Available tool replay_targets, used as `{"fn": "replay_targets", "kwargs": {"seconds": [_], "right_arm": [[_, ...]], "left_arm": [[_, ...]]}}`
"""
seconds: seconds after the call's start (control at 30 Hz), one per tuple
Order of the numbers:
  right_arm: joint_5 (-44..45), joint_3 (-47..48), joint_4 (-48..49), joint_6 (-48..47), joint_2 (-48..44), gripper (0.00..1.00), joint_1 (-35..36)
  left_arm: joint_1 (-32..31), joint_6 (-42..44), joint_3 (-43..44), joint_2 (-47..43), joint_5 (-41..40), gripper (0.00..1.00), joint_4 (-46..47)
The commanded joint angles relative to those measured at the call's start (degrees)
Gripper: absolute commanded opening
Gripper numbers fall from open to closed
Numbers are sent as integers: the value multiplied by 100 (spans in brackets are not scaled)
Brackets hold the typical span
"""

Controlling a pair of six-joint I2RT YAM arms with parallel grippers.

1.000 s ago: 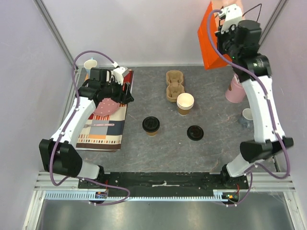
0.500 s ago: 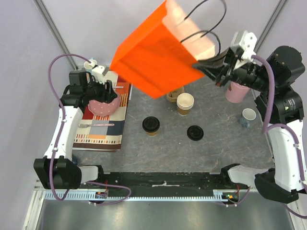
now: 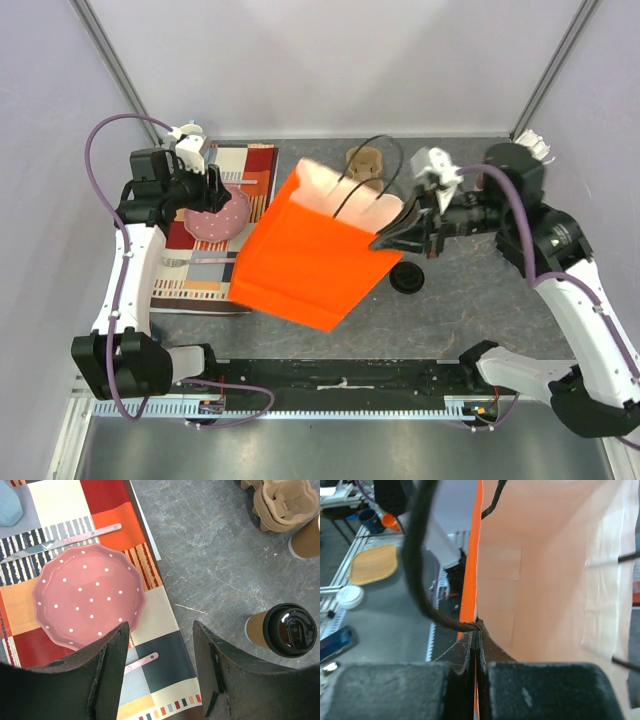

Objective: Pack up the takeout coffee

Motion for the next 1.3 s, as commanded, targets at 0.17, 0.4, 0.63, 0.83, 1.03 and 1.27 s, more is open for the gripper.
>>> {"fn": "replay_targets", "kwargs": {"seconds": [0.17, 0.4, 0.63, 0.83, 1.03, 1.27], "right_arm": [[2003, 53, -1409, -806, 719, 0, 2437], [3339, -684, -697, -701, 719, 0, 3280], [4570, -1291, -21, -718, 772, 0, 4169], [5317, -1388, 104, -788, 1026, 0, 4776], [6056, -1318, 112, -902, 1062, 0, 5040], [6724, -1415, 393, -920, 1176, 0, 5207]], "left_arm": [[12, 11, 341, -121, 425, 59, -95], [12, -6, 394, -148, 601, 59, -148], [12, -85, 649, -69, 900, 59, -358], [3, -173, 816, -209, 1444, 59, -517], [-5, -165, 921, -394, 1893, 60, -666], [-23, 169, 1018, -464, 2446, 61, -1105]]}}
